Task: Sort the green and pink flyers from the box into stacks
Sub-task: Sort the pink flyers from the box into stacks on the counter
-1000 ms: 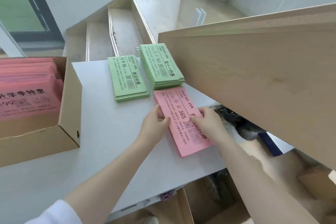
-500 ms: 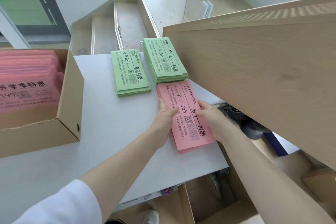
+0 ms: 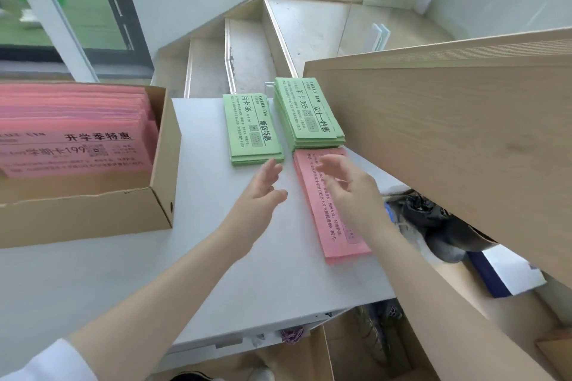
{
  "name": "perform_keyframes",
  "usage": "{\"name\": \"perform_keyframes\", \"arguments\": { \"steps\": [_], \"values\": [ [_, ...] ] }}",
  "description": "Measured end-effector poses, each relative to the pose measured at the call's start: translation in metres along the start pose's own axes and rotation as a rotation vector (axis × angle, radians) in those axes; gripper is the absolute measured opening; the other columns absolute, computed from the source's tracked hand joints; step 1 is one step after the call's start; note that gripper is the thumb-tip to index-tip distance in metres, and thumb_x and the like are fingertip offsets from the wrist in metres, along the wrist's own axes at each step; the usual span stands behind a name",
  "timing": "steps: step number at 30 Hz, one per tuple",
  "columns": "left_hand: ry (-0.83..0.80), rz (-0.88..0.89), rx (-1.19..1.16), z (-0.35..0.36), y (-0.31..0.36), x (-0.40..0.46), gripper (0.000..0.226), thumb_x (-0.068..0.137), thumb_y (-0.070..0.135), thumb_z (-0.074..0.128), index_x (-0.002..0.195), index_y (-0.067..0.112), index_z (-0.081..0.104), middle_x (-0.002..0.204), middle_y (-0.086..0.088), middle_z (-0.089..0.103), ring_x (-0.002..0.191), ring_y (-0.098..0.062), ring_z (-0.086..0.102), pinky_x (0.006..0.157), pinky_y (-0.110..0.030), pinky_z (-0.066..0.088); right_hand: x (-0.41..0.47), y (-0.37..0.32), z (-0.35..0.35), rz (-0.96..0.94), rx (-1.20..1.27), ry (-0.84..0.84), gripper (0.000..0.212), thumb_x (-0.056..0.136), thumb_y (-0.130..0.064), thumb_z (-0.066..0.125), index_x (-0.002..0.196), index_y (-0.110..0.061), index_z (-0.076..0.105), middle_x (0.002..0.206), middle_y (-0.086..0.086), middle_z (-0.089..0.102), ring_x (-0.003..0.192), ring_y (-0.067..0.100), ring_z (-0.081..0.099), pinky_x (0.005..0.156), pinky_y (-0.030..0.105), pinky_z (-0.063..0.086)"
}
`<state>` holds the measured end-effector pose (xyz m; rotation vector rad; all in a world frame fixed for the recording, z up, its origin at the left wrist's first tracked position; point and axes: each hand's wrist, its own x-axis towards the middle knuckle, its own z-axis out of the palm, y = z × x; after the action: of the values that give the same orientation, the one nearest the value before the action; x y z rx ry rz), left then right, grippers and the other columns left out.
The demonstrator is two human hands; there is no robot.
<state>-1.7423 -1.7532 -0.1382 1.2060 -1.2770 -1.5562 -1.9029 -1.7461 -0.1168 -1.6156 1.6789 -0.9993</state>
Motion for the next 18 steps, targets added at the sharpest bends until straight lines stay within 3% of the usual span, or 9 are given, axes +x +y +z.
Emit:
{"name": "perform_keyframes", "arguments": {
  "steps": [2,5,7,9,13,16,18],
  "values": [
    [0.071,0.062,0.036,-0.023,0.015,-0.017,0.049,0.093,0.001,0.043,0.134,0.027,0.037,0.130,0.011,0.050,0.124,-0.005,0.041,0.097,-0.019,0.032,0.007,-0.022,0.021,-0.034,0.080,-0.081,0.024,0.092,-0.006,0.049,0.100,-0.024,0.062,0.094,-0.009,0.068,0.095,0.010,0.062,0.080,0.021,0.047],
    [0.148,0.141,0.117,-0.066,0.040,-0.042,0.037,0.093,0.001,0.045,0.122,0.023,0.050,0.115,0.010,0.062,0.110,0.002,0.052,0.085,-0.006,0.040,0.018,-0.056,0.059,-0.095,0.163,-0.199,0.027,0.090,-0.004,0.051,0.086,-0.028,0.061,0.084,-0.012,0.068,0.091,0.010,0.063,0.084,0.030,0.048],
    [0.173,0.183,0.196,-0.096,0.057,-0.057,0.032,0.093,0.004,0.046,0.118,0.023,0.053,0.104,0.013,0.066,0.102,0.005,0.056,0.082,-0.002,0.040,0.024,-0.077,0.086,-0.150,0.182,-0.258,0.029,0.089,-0.003,0.051,0.083,-0.029,0.062,0.081,-0.014,0.066,0.085,0.005,0.062,0.082,0.028,0.047],
    [0.183,0.208,0.265,-0.127,0.067,-0.067,0.029,0.094,0.006,0.048,0.116,0.023,0.054,0.095,0.014,0.069,0.097,0.005,0.059,0.084,-0.007,0.042,0.030,-0.098,0.113,-0.217,0.187,-0.291,0.031,0.088,-0.002,0.051,0.081,-0.030,0.063,0.079,-0.017,0.065,0.077,-0.003,0.059,0.077,0.023,0.046],
    [0.266,0.279,0.384,-0.200,0.071,-0.076,0.024,0.093,0.012,0.051,0.106,0.030,0.058,0.091,0.014,0.071,0.094,-0.002,0.062,0.092,-0.025,0.044,0.042,-0.137,0.167,-0.361,0.069,-0.350,0.028,0.091,-0.003,0.050,0.092,-0.023,0.069,0.082,-0.020,0.064,0.079,-0.003,0.058,0.075,0.014,0.045],
    [0.335,0.307,0.577,-0.265,0.072,-0.074,0.027,0.093,0.009,0.048,0.108,0.027,0.060,0.092,0.012,0.069,0.087,-0.004,0.061,0.083,-0.014,0.043,0.049,-0.165,0.205,-0.416,-0.076,-0.358,0.026,0.093,-0.007,0.049,0.105,-0.018,0.070,0.095,-0.009,0.068,0.090,0.004,0.059,0.083,0.012,0.043],
    [0.344,0.382,0.874,-0.310,0.070,-0.064,0.030,0.093,0.005,0.045,0.110,0.020,0.063,0.097,0.007,0.068,0.081,-0.009,0.060,0.076,-0.015,0.045,0.055,-0.178,0.230,-0.455,-0.183,-0.345,0.027,0.093,-0.011,0.049,0.112,-0.018,0.067,0.109,-0.005,0.067,0.102,0.007,0.057,0.091,0.016,0.041]
  ]
}}
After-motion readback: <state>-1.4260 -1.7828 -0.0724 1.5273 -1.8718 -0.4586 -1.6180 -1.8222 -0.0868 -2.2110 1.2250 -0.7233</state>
